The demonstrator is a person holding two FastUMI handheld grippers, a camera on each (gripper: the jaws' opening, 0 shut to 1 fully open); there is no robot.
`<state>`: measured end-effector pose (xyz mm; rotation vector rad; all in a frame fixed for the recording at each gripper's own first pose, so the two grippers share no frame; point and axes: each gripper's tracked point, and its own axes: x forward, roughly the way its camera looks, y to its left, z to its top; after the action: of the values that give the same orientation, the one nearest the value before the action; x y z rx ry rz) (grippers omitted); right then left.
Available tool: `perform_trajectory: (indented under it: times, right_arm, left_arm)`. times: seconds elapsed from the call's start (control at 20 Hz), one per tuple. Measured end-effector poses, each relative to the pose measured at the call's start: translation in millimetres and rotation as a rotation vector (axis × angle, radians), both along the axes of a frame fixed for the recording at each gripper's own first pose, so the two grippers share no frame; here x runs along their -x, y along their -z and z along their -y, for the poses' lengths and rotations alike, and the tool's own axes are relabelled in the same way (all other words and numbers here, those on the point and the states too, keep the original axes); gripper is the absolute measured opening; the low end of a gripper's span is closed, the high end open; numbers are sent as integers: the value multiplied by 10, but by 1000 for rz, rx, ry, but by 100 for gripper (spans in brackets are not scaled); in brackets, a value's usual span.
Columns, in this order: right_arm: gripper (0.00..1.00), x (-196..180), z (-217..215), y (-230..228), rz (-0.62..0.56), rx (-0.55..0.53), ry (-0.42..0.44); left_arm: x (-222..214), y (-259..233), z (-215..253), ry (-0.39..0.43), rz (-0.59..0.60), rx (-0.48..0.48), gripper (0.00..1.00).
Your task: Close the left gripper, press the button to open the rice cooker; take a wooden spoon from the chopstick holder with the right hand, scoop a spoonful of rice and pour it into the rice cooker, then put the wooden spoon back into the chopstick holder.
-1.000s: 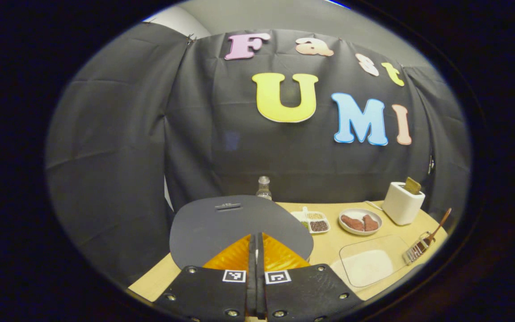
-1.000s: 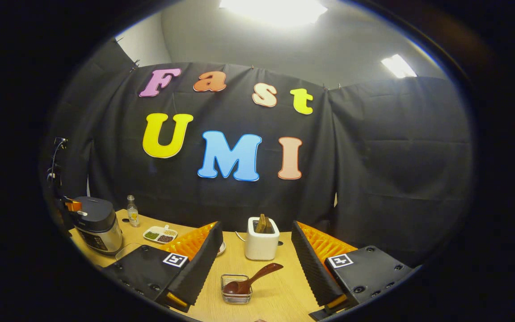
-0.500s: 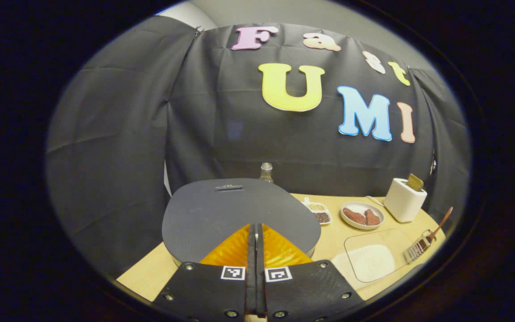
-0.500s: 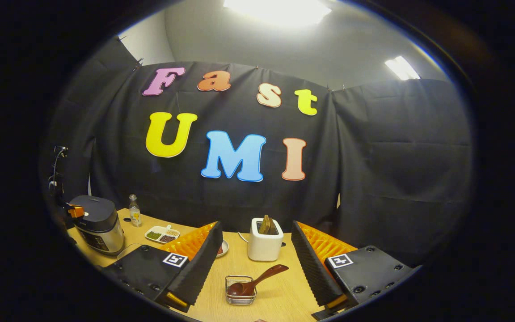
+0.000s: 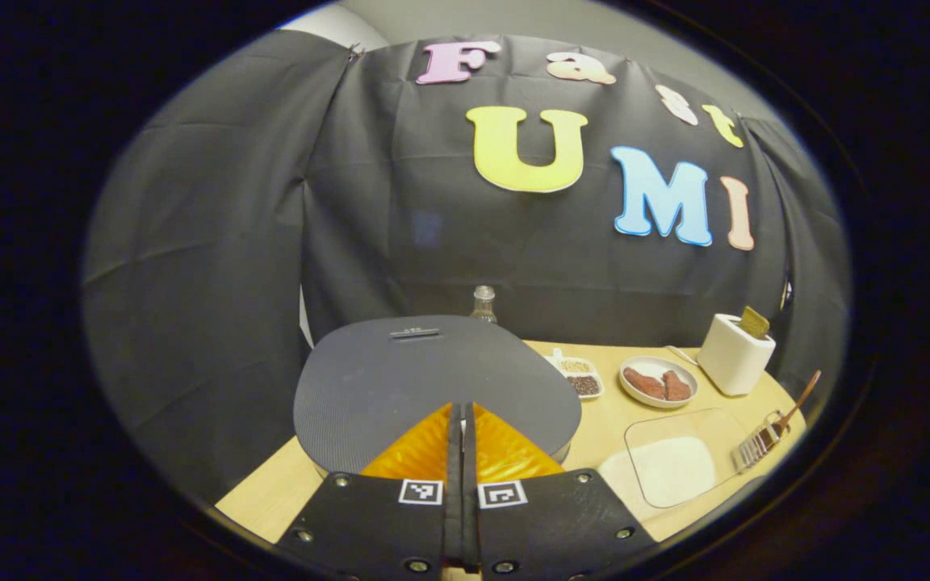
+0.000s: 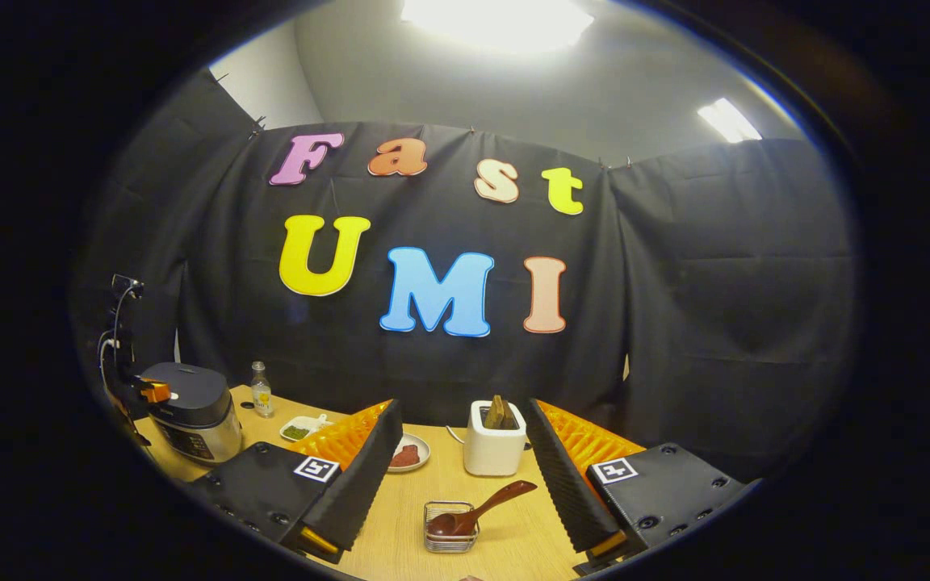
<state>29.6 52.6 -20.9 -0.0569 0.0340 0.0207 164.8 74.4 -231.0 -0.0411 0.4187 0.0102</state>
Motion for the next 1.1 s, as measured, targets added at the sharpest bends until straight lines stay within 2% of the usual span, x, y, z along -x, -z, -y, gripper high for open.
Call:
perform_trajectory:
  times: [0.3,0.55,0.6,0.65,0.95,1.0,1.1]
  right_arm:
    - [98,72,204,-79,21,-15,21]
    - [98,122,390,-125,36,-28,35]
    - [98,118,421,-141,39,-32,36]
    - [98,118,450,-145,42,-35,35]
    - [98,144,642,-161,51,-50,12]
    - [98,139,674,-170,53,-51,6]
    - [98,144,740,-157,53,-58,-9]
  left_arm:
    - [-115,-558,-65,-4,88,-63,2]
    - [-100,-1097,-155,-46,210,-126,1]
    - [-84,-1256,-169,-57,245,-147,5]
    - [-65,-1432,-169,-65,285,-161,0]
    - [317,-2229,110,-71,417,-148,1]
    - [409,-2353,183,-64,437,-139,7]
    - [615,-2544,329,-65,465,-126,40]
